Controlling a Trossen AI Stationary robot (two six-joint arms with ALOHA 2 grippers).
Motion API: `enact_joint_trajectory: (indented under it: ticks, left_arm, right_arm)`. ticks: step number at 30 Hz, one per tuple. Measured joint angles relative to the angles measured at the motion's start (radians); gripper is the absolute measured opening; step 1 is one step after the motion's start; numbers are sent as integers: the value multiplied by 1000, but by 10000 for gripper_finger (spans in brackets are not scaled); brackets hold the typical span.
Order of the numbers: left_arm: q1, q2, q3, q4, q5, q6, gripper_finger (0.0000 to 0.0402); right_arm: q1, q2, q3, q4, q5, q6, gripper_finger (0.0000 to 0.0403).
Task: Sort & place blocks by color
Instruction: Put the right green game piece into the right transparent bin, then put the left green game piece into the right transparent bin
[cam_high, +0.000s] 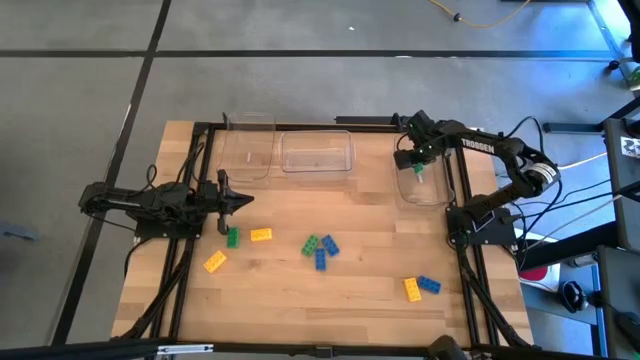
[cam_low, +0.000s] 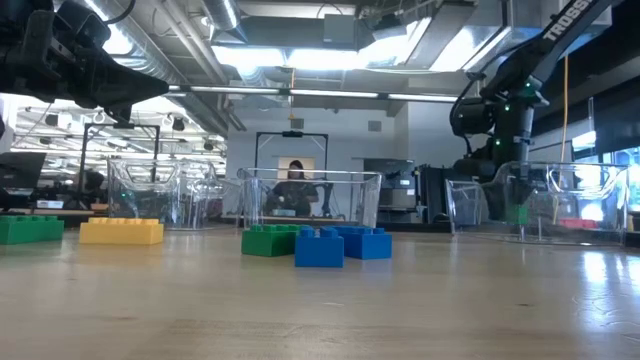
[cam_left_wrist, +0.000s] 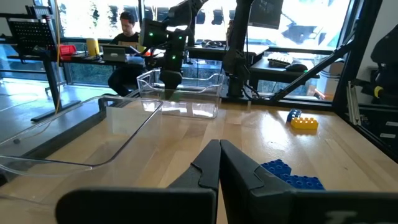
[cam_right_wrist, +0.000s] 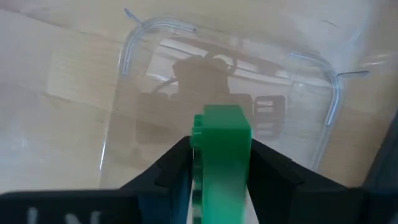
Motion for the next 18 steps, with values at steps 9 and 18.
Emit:
enact_joint_trajectory:
  ticks: [9, 18]
  left_arm:
    - [0, 0, 0, 0, 0, 0, 0]
    - [0, 0, 0, 0, 0, 0, 0]
  right_arm:
    - [0, -57, 13, -58, 3, -81, 242]
    - [59, -362, 43, -85, -181, -69, 284]
